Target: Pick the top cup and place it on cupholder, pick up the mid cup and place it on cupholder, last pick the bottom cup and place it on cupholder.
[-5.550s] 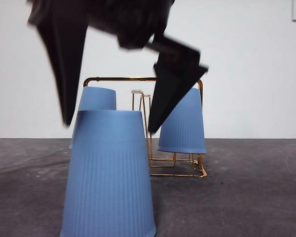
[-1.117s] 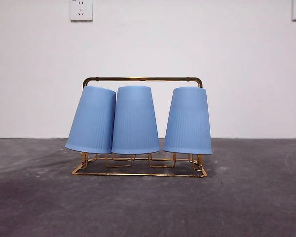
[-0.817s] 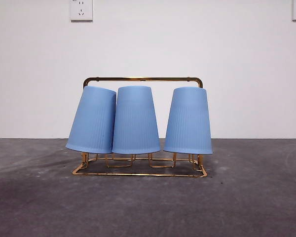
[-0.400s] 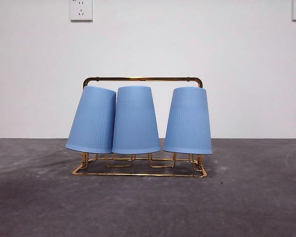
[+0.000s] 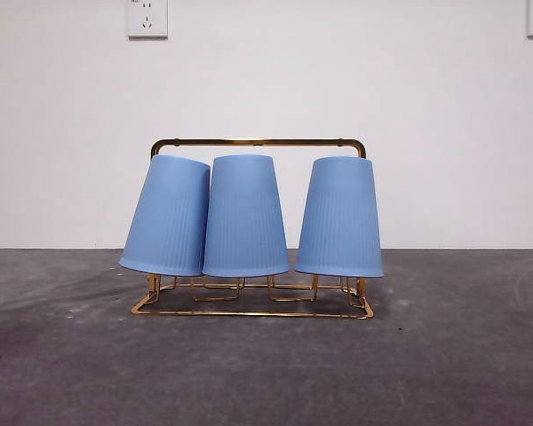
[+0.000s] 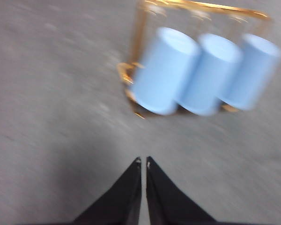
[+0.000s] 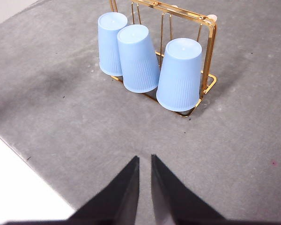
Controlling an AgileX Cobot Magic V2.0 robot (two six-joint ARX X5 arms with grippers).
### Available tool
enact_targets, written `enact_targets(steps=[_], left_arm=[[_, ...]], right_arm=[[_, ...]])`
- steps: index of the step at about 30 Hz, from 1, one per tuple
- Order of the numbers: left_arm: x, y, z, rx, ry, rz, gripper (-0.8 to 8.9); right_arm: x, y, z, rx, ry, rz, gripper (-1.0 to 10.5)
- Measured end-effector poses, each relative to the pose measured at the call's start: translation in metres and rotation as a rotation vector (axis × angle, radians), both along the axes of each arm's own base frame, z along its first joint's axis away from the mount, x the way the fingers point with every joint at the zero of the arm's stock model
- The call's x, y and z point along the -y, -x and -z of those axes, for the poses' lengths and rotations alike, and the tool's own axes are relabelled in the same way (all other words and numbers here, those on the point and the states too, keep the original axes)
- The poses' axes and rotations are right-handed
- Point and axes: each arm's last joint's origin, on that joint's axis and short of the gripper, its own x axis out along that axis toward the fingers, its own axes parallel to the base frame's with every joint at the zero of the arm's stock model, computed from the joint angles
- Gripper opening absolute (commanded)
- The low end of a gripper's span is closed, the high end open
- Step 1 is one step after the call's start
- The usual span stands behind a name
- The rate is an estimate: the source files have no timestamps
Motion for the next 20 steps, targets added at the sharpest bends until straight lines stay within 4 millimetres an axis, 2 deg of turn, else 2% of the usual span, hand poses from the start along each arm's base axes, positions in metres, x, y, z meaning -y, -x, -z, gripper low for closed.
enact_targets(steps=[2,6,12,20], left_arm=[[-0.004,-0.007,0.012,0.066,-0.02,-0.054,0.19],[-0.014,-0.019,0.048,0.245,-0.053,-0.173,0.19],[-0.024,-0.021,0.095,0.396,-0.073,-0.275,0.19],[-0.027,-0.021,0.12,0.41,-0.134,-0.291,0.19]], right_arm=[[0.0,0.0,0.0,0.0,0.0,0.0,0.4],[0.0,0.0,0.0,0.0,0.0,0.0,0.4],[0.0,0.0,0.0,0.0,0.0,0.0,0.4],[0.0,0.0,0.0,0.0,0.0,0.0,0.4]])
